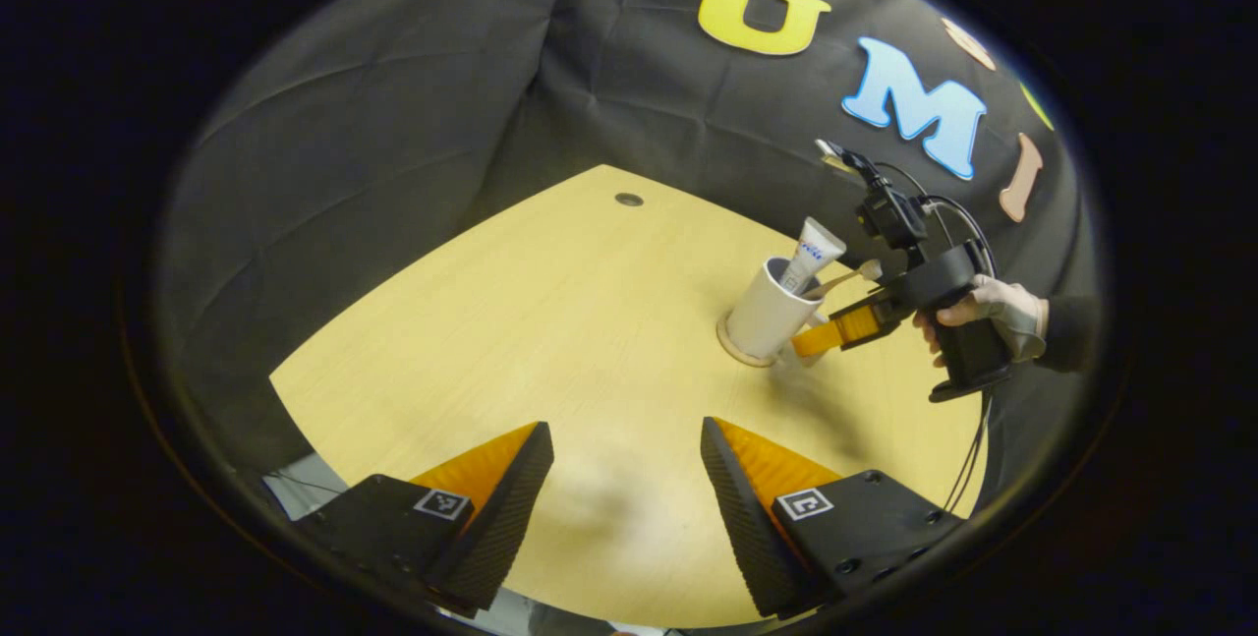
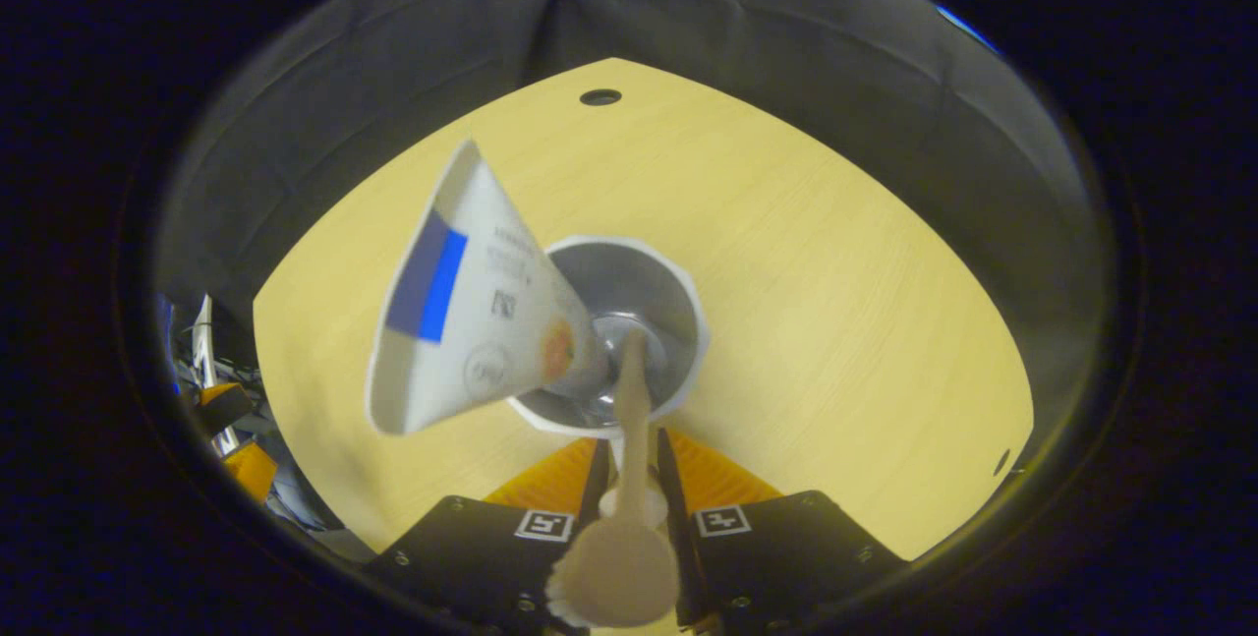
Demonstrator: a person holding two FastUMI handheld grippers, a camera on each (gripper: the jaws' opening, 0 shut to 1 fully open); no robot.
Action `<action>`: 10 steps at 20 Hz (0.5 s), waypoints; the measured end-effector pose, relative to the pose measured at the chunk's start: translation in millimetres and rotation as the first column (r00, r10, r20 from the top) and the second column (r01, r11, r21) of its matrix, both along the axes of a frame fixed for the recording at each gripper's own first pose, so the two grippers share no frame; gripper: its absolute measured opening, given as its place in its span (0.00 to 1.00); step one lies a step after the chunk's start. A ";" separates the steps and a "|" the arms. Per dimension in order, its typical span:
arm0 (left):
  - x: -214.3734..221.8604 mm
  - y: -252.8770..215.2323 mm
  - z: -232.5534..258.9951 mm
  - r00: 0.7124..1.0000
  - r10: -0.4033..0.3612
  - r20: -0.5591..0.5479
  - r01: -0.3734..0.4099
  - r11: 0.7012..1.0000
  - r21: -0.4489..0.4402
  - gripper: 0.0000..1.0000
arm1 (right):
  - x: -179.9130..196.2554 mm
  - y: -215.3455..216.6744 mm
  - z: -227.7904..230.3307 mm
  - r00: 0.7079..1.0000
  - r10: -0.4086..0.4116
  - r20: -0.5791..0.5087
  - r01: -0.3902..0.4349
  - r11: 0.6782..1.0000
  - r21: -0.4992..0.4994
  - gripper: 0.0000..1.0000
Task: Put the toothbrush and toothpaste on the desktop into the cup, then pick up the cup and place it on the coaster on the desktop.
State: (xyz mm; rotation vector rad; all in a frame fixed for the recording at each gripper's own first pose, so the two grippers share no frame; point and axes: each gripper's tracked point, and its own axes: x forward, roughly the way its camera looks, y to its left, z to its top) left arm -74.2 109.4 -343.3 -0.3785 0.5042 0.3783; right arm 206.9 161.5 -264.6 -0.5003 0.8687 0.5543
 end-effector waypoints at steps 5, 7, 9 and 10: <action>23.0 -11.4 27.1 0.998 -0.054 0.039 0.052 0.998 0.035 0.97 | -14.6 -13.5 35.8 0.998 -0.056 0.042 0.051 0.992 0.113 0.41; 36.8 -17.2 47.5 0.994 -0.082 0.076 0.077 0.995 0.060 0.98 | -29.9 -24.9 55.7 0.993 -0.102 0.054 0.091 0.980 0.177 0.42; 54.6 -23.4 68.2 0.987 -0.117 0.108 0.107 0.990 0.090 0.97 | -37.0 -41.8 73.3 0.984 -0.149 0.099 0.126 0.969 0.213 0.42; 61.4 -26.7 80.0 0.983 -0.136 0.125 0.123 0.987 0.105 0.97 | -41.0 -49.9 80.4 0.978 -0.170 0.121 0.141 0.965 0.223 0.42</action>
